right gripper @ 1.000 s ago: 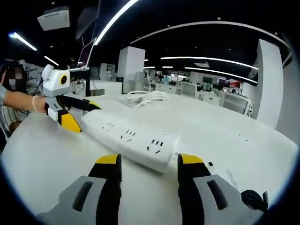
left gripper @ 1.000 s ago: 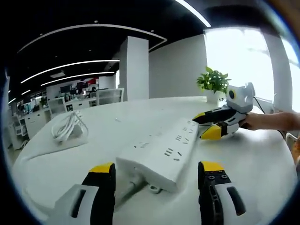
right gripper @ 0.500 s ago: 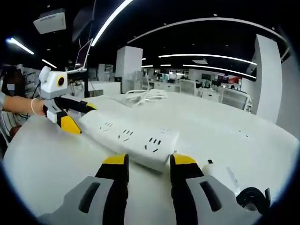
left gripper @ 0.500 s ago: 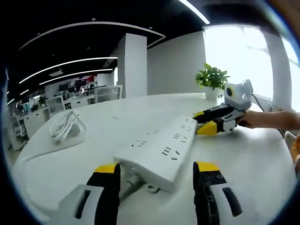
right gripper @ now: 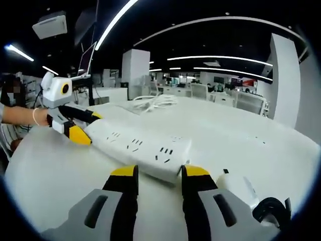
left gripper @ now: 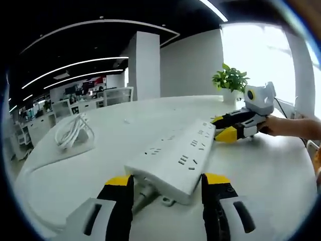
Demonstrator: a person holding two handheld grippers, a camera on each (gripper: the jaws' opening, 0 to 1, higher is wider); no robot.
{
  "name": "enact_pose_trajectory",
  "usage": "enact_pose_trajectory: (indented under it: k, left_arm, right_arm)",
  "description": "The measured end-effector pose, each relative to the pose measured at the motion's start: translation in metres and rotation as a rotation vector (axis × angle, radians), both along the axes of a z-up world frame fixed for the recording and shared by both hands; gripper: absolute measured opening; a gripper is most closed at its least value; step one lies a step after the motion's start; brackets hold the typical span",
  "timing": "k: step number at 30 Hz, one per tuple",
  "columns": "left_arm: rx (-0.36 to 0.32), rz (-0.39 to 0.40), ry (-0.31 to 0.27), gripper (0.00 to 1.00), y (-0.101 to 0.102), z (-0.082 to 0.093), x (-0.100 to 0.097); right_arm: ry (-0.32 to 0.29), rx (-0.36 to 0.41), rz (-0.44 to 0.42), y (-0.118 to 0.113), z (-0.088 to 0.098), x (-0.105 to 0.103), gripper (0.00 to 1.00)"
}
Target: Straighten the power strip on the desk, plug the charger into it
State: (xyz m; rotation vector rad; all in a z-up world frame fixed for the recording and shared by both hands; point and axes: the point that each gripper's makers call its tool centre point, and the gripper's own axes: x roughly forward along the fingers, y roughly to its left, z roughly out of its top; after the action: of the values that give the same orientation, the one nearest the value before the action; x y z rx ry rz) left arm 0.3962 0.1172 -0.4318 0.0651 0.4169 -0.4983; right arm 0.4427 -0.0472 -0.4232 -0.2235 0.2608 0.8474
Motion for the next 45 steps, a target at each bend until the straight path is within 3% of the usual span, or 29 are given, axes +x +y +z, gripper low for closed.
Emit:
enact_pose_trajectory:
  k: [15,45]
  left_arm:
    - [0.018,-0.019,0.028,0.53,0.000,-0.002,0.001]
    - [0.057,-0.152,0.007,0.51,-0.003,-0.002,0.016]
  right_arm:
    - [0.016,0.016,-0.028,-0.003,0.001,0.001,0.30]
    - [-0.003,0.002,-0.091,-0.013,0.000,-0.014,0.25]
